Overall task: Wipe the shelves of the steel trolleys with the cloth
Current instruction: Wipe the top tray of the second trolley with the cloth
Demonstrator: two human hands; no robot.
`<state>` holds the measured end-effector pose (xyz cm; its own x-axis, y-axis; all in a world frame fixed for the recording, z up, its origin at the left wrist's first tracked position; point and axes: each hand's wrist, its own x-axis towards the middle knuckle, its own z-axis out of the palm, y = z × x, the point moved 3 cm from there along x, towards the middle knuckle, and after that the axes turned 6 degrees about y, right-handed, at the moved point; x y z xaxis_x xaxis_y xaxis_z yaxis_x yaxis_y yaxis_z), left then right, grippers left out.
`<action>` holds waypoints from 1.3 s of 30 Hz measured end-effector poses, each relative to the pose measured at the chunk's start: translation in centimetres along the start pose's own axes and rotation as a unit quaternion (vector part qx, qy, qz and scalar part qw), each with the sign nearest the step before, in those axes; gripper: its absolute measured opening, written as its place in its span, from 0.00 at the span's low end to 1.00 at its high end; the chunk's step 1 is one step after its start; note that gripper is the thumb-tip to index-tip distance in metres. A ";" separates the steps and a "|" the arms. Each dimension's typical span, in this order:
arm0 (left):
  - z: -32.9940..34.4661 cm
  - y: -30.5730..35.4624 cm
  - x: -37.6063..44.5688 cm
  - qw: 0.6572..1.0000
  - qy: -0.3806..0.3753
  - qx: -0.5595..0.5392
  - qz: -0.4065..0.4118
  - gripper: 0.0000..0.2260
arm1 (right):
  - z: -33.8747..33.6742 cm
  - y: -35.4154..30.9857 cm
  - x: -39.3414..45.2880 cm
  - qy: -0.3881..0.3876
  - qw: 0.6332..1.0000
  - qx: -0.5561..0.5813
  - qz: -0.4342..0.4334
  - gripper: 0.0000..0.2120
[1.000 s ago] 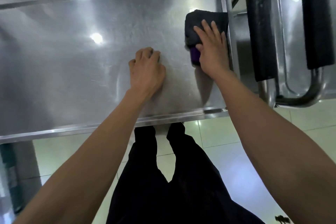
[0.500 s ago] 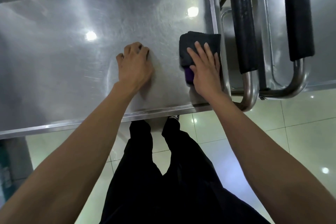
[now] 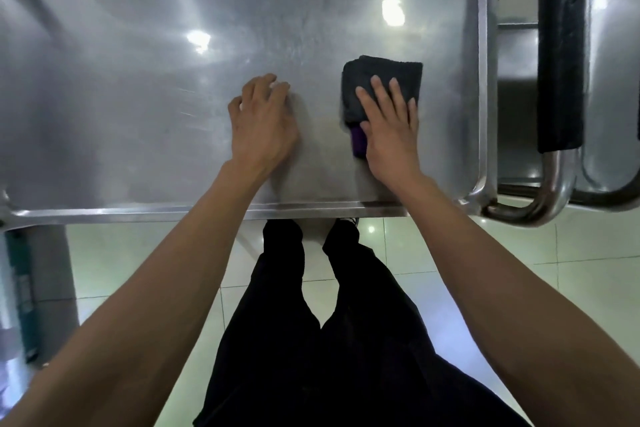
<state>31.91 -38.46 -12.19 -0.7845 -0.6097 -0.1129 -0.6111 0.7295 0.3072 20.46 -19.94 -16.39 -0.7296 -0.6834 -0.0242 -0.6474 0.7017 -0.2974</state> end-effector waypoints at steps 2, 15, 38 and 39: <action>-0.4 -2.1 -0.1 1.000 -0.001 0.005 -0.019 0.18 | 0.9 -2.6 0.6 -0.001 1.000 0.000 -0.014 0.27; -2.7 -13.7 -1.0 0.999 0.034 -0.018 -0.011 0.19 | 6.1 -18.5 4.3 -0.042 0.996 -0.004 -0.079 0.32; -0.4 -5.1 -8.7 0.999 -0.009 0.036 0.011 0.18 | 3.4 -10.4 -3.3 -0.040 0.996 0.054 -0.061 0.27; -0.1 -4.0 -8.9 0.999 -0.013 0.034 0.015 0.18 | 2.8 -9.0 -3.6 -0.039 0.996 0.057 -0.051 0.27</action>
<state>41.36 -35.96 -12.28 -0.8049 -0.5791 -0.1290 -0.5918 0.7677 0.2458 29.48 -24.36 -16.33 -0.6397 -0.7662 -0.0617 -0.6845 0.6043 -0.4077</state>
